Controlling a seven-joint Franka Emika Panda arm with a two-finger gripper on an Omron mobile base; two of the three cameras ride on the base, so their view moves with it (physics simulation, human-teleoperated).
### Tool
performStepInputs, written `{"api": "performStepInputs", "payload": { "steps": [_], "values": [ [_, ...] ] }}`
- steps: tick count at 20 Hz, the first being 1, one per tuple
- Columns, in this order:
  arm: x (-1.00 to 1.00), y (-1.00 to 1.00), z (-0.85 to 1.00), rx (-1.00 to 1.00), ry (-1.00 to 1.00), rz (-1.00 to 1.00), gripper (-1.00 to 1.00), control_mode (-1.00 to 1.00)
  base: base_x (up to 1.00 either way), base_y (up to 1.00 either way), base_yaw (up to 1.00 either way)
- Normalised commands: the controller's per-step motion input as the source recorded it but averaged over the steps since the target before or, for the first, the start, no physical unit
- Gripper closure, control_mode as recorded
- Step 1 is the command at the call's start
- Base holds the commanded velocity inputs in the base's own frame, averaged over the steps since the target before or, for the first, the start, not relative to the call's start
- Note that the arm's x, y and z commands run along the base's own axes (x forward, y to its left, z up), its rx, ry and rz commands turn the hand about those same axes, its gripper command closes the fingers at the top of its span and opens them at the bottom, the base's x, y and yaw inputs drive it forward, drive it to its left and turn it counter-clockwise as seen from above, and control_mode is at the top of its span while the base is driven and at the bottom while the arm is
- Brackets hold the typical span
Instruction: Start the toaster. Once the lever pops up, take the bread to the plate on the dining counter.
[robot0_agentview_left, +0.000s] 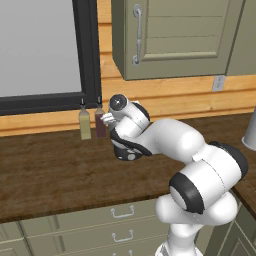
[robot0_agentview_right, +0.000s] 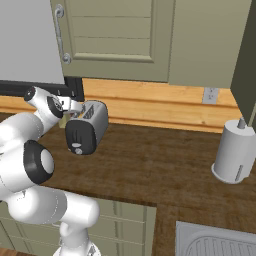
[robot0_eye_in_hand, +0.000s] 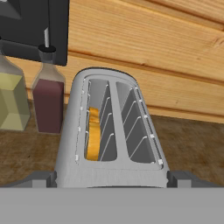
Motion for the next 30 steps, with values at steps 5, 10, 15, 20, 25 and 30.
{"api": "performStepInputs", "payload": {
  "steps": [5, 10, 15, 20, 25, 30],
  "values": [
    [0.0, 0.0, 0.0, 0.0, 0.0, 0.0, -1.0, -1.0, 0.0, 0.0, 0.0],
    [0.0, 0.0, 0.0, 0.0, 0.0, 0.0, -1.0, -1.0, 0.0, 0.0, 0.0],
    [0.0, 0.0, 0.0, 0.0, 0.0, 0.0, -1.0, -1.0, 0.0, 0.0, 0.0],
    [0.0, 0.0, 0.0, 0.0, 0.0, 0.0, -1.0, -1.0, 0.0, 0.0, 0.0],
    [0.0, 0.0, 0.0, 0.0, 0.0, 0.0, -1.0, -1.0, 0.0, 0.0, 0.0],
    [0.0, 0.0, 0.0, 0.0, 0.0, 0.0, -1.0, -1.0, 0.0, 0.0, 0.0]
  ]
}}
